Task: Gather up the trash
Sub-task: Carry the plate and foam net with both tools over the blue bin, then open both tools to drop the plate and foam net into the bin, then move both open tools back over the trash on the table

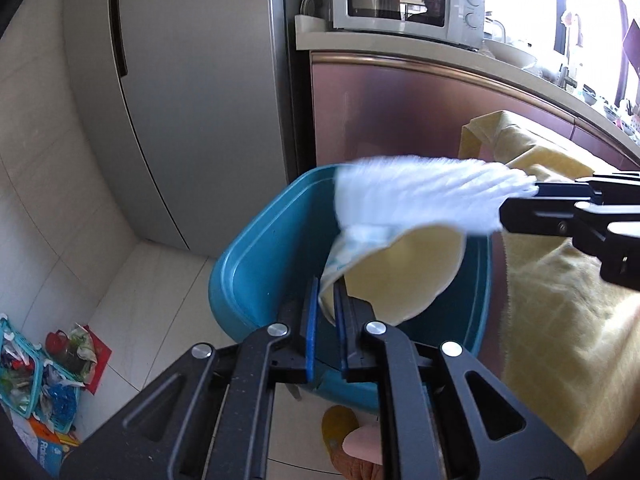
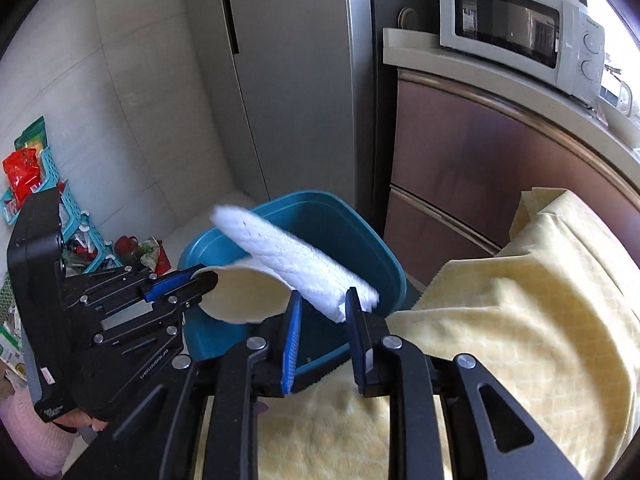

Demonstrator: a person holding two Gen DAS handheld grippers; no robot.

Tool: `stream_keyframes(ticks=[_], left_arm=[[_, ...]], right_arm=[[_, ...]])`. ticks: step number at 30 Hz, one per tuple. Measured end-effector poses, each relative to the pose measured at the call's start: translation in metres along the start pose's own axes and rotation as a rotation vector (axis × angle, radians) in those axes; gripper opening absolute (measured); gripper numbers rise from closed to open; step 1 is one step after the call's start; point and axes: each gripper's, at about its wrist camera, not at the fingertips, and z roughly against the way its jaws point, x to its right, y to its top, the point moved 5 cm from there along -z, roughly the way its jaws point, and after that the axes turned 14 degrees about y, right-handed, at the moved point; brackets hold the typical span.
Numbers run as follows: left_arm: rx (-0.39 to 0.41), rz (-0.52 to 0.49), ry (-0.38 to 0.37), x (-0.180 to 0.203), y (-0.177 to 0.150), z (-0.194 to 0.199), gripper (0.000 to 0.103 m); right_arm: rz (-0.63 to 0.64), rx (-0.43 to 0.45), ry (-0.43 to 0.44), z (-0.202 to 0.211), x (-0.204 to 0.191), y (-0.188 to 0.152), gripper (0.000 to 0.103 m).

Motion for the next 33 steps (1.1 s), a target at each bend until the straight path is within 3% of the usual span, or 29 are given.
stream_keyframes(ticks=[2,8,16,23,33], left_arm=[[-0.012,0.007,-0.002,0.003,0.003,-0.008,0.015],[-0.005,0.045,-0.01,0.005,-0.006,-0.005,0.02],[0.166,0.067,-0.06,0.009,0.001,0.059,0.044],[0.293,-0.004,-0.234,0.061,0.009,0.125,0.054],[0.332,-0.237,-0.511,0.193,-0.019,0.198,0.057]], right_arm=[[-0.024,-0.025,0.01,-0.008,0.002,0.001,0.04],[-0.058,0.017,0.028,0.005,0.006,0.001,0.046],[-0.063,0.153,0.069,0.076,0.014,-0.023,0.051],[-0.097,0.311,0.028,0.165,0.025,-0.061,0.052],[-0.251,0.445,-0.164,0.266,0.063,-0.149,0.052]])
